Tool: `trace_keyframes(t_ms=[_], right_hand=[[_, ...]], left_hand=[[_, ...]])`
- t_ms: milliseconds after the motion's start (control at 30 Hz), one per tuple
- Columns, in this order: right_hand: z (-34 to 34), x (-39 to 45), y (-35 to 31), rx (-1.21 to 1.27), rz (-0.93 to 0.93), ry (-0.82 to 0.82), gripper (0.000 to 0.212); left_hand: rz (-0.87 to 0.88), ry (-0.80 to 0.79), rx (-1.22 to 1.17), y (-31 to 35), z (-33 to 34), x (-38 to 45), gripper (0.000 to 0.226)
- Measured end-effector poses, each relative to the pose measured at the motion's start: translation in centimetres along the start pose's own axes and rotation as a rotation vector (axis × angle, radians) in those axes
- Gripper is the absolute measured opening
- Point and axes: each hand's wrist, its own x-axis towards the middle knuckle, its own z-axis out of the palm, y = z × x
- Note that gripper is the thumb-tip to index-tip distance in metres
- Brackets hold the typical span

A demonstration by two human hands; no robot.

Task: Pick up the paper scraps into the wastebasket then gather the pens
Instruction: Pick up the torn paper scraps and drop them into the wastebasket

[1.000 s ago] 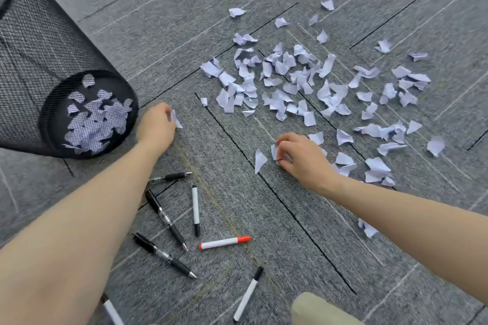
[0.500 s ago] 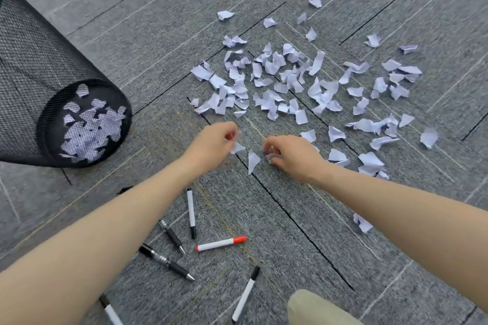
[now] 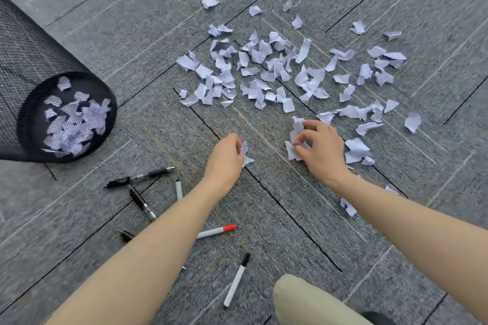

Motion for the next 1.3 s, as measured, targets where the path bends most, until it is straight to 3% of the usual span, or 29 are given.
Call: trace_keyframes(t_ms=[133,333,600,700,833,933,1033,1300], right_hand=[[0.2,-0.4,0.5,0.023,-0.025,0.0,0.006],[-0.1,-0.9,0.1,0.166,-0.016,-0.027,0.005],[-5.3,-3.0,2.8,0.672,0.254,0.33,0.014],[-6.3,-4.4,5.5,0.585,0.348,0.267,0.003],[-4.9,-5.0,7.9,0.288,0.385,0.174,0.013],[-3.8,-4.6,8.2,0.093,0.317,0.183,0.011],[-3.6,-4.2,8.2,0.082,0.273,0.208,0.015],[-3.8,-3.8,7.4,0.238,0.245,0.168,0.008]], left_hand=[[0.037,0.037,0.021,0.0,0.2,-0.3,0.017],[0.089,-0.088,-0.099,2.2,1.4,-1.5,0.012],[0.183,-0.188,-0.115,6.8,2.6,-0.4,0.009],[0.183,-0.245,-0.093,7.2,3.8,0.2,0.026],[0.198,-0.312,-0.058,8.0,5.9,0.2,0.049],[0.208,-0.271,0.019,8.7,7.2,-0.1,0.039],[0.208,-0.107,0.107,9.0,7.8,-0.5,0.012],[0.218,-0.008,0.086,9.1,8.0,0.6,0.016]])
